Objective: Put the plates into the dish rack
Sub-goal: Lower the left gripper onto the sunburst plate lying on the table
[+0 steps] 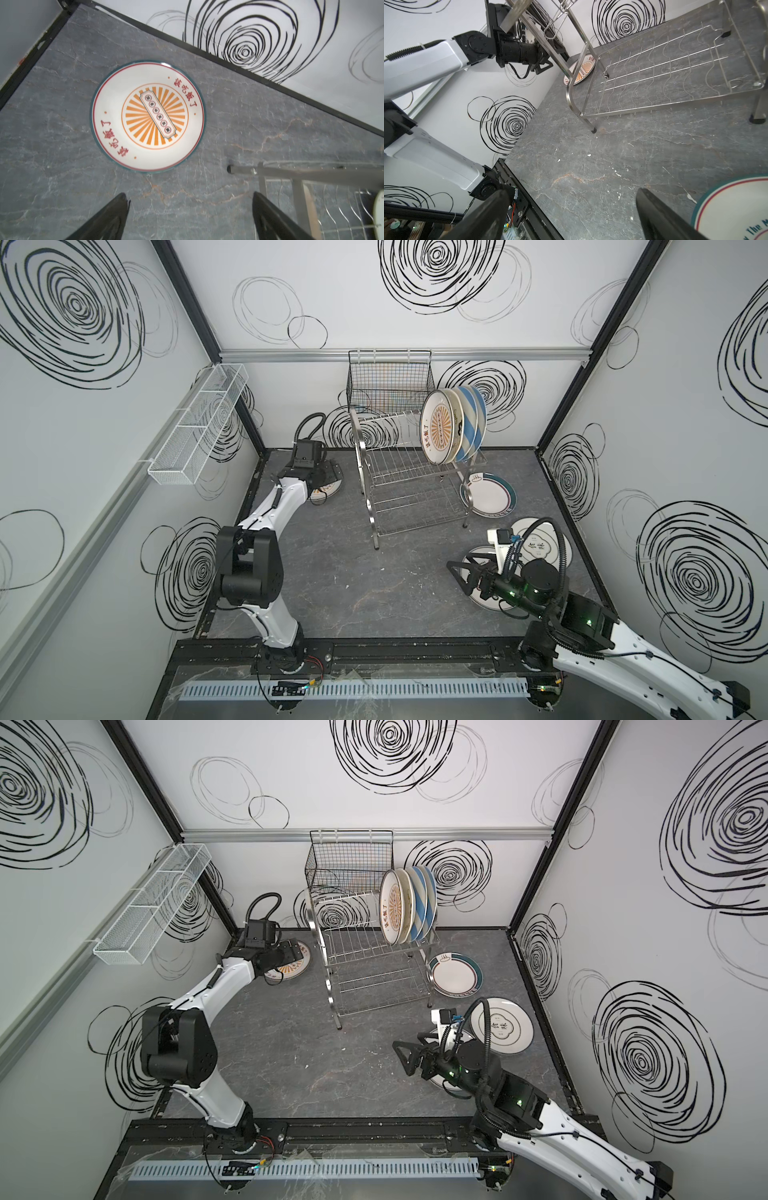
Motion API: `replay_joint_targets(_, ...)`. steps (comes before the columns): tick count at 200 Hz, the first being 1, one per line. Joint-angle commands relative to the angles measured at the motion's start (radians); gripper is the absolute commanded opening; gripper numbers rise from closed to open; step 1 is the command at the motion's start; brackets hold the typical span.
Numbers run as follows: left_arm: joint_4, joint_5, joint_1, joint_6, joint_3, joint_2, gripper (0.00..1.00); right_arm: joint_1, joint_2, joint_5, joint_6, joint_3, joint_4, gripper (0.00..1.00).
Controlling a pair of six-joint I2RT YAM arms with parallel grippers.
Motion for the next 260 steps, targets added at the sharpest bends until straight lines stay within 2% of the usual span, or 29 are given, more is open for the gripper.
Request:
replay_joint_targets(1, 0.003, -0.008, 0.010, 0.032, 0.062, 0.066, 0.96, 0.007, 0.019, -0.013, 0.002, -0.001, 0.016, 1.00)
replay_joint_targets(71, 0.008, 0.044, 0.030, 0.025, 0.174, 0.280, 0.96, 0.008, 0.082, -0.008, -0.020, 0.013, 0.030, 1.00)
replay_joint_targets(98, 0.035, 0.043, 0.037, 0.036, 0.182, 0.303, 0.96, 0.008, 0.092, -0.022, -0.018, -0.005, 0.049, 1.00)
replay_joint_targets(126, 0.081, 0.108, 0.067, 0.039, 0.172, 0.341, 0.96, 0.008, 0.091, -0.028, -0.002, -0.025, 0.065, 1.00)
replay_joint_targets(205, 0.067, 0.106, 0.093, 0.020, 0.194, 0.433, 0.96, 0.008, 0.042, -0.022, 0.023, -0.012, 0.025, 1.00)
replay_joint_targets(260, 0.016, 0.074, 0.074, 0.029, 0.198, 0.451, 0.96, 0.007, -0.009, 0.002, 0.034, 0.026, -0.039, 1.00)
